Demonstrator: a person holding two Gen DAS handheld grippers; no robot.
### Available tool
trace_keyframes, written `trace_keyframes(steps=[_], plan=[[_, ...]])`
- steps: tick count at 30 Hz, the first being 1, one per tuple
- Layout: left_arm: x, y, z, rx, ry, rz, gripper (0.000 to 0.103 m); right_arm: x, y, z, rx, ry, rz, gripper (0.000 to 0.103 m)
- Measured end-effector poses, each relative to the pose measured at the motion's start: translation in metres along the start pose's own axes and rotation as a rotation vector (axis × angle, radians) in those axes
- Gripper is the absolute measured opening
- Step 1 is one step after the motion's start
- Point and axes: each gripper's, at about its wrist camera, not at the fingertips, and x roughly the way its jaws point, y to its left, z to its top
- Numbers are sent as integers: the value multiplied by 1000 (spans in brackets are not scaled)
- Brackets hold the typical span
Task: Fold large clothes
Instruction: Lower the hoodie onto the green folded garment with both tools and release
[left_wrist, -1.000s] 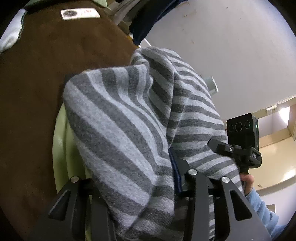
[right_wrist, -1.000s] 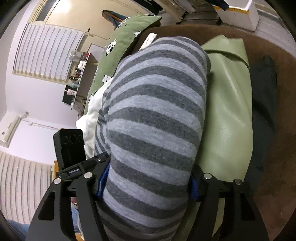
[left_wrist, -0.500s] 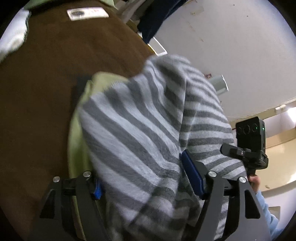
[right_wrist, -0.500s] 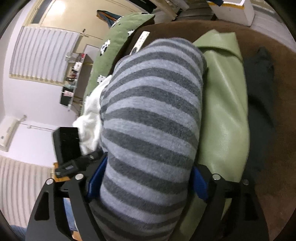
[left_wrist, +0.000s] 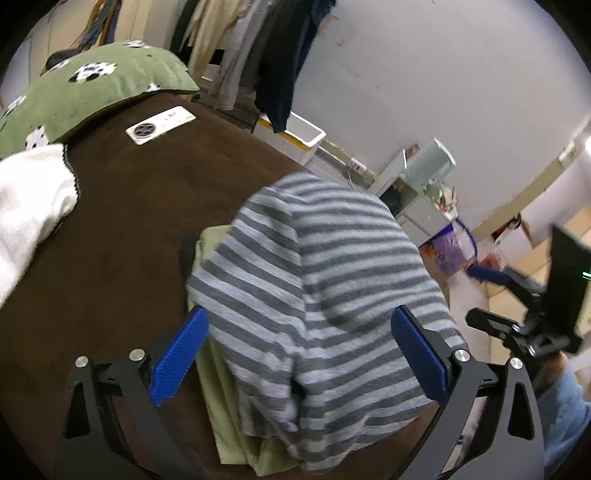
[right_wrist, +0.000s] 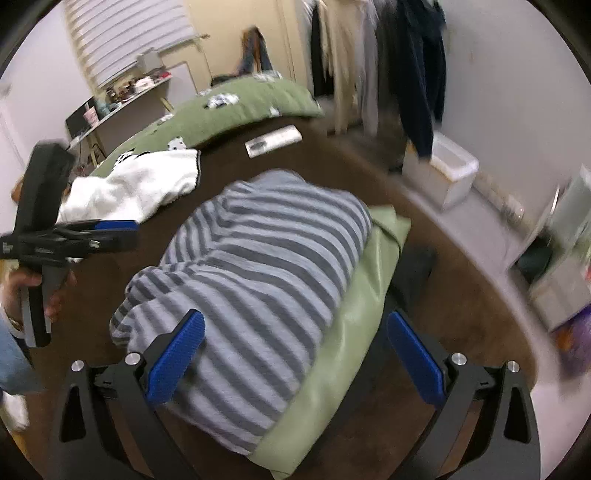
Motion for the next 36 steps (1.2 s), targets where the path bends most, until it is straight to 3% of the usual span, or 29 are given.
trace_keyframes(steps=[3,10,17,21,25,30,36], plan=[[18,-8,-2,17,19,44,96,-3,13,-4,13,-40,3,98],[53,3,-24,-5,82,72,96,7,30,-28,-56,-9,-43,98],[77,45,-39,-150,126,6,97,19,21,-54,-9,23,-22,98],[81,52,-45,-162,119,-11,98,22,20,-53,7,10,-14,98],[75,46,-45,-148,92,23,97,18,29,-45,-20,-13,-57,98],[51,27,-37,-102,52,89,96,8,28,-34,38,-10,-64,98],[-6,5,-24,-61,-7,131,97,-19,36,-29,79,1,-86,98]])
